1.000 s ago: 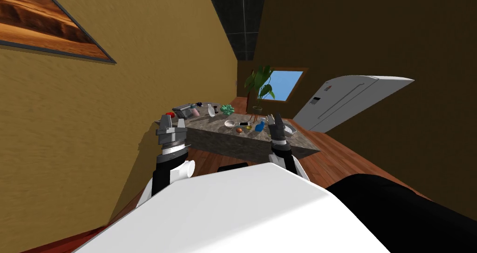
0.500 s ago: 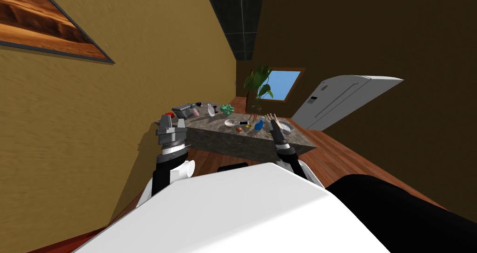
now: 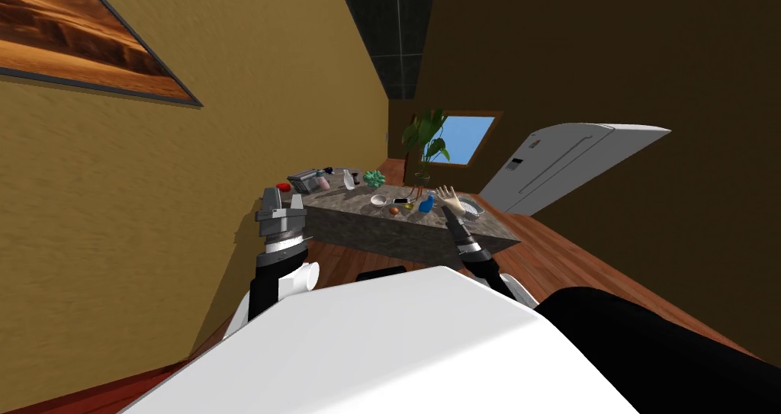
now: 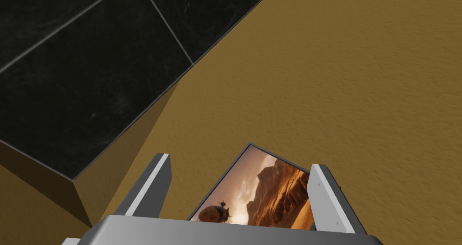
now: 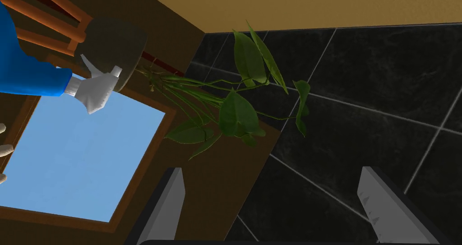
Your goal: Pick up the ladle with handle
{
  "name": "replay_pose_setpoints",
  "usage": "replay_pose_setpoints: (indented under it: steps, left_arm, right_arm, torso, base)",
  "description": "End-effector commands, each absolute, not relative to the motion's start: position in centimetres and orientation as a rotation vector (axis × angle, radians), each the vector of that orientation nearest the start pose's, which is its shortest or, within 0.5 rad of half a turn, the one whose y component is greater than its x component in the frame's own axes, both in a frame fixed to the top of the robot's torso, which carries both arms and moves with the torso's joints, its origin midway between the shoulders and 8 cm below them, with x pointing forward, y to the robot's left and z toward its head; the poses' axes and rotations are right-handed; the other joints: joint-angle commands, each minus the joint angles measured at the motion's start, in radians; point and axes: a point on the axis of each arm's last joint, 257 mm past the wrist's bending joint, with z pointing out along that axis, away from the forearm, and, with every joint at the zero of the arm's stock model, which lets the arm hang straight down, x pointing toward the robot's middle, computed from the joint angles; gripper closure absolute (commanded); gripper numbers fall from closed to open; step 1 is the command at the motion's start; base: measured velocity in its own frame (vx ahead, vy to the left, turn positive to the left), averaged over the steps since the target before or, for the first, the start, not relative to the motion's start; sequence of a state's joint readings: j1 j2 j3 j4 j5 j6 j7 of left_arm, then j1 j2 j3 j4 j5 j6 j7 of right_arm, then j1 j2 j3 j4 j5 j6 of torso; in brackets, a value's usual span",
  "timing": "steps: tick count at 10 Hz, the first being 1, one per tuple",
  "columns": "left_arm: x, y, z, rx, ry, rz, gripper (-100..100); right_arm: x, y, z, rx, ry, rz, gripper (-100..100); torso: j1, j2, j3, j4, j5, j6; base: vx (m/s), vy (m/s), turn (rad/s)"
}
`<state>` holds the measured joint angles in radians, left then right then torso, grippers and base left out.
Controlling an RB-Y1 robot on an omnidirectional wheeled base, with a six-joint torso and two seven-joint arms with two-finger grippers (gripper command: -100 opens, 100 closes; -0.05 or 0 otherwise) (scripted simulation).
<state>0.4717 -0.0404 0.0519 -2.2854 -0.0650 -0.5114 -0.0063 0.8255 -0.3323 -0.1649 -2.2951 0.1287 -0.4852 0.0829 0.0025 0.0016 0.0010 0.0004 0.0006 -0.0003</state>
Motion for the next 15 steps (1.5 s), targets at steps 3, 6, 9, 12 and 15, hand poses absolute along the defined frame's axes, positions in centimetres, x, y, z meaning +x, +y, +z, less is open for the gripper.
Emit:
replay_pose_setpoints:
  steps: [3, 6, 9, 12, 15]
  left_arm:
    - [34.0, 28.9, 3.8, -0.605, 0.587, -1.221, 0]
    - [34.0, 28.9, 3.8, -0.605, 0.587, -1.221, 0]
    - [34.0, 28.9, 3.8, -0.605, 0.587, -1.221, 0]
    - [34.0, 28.9, 3.8, -0.605, 0.587, -1.22, 0]
    - [34.0, 28.9, 3.8, -0.605, 0.587, -1.221, 0]
  right_arm:
    - [29.3, -33.7, -10.1, 0.495, 1.292, 0.776, -100]
    - [27.6, -36.1, -14.1, 0.536, 1.431, 0.684, -100]
    - [25.5, -37.6, -16.9, 0.577, 1.525, 0.621, -100]
    - [22.4, -40.2, -21.0, 0.627, 1.671, 0.517, -100]
    - [19.4, -41.7, -23.5, 0.67, 1.765, 0.448, -100]
  torso:
    - [-0.001, -0.001, 0.0, 0.0, 0.0, 0.0]
    - [-0.001, -0.001, -0.001, 0.0, 0.0, 0.0]
    - [0.0, -0.002, -0.001, 0.0, 0.0, 0.0]
    - [-0.001, -0.003, -0.002, -0.001, 0.0, 0.0]
    - [-0.001, -0.003, -0.002, -0.001, 0.0, -0.001]
  base:
    - [-0.006, 0.028, 0.051]
    - [0.001, 0.033, 0.099]
    - [0.008, 0.03, 0.094]
    - [0.019, 0.033, 0.154]
    - [0.025, 0.024, 0.145]
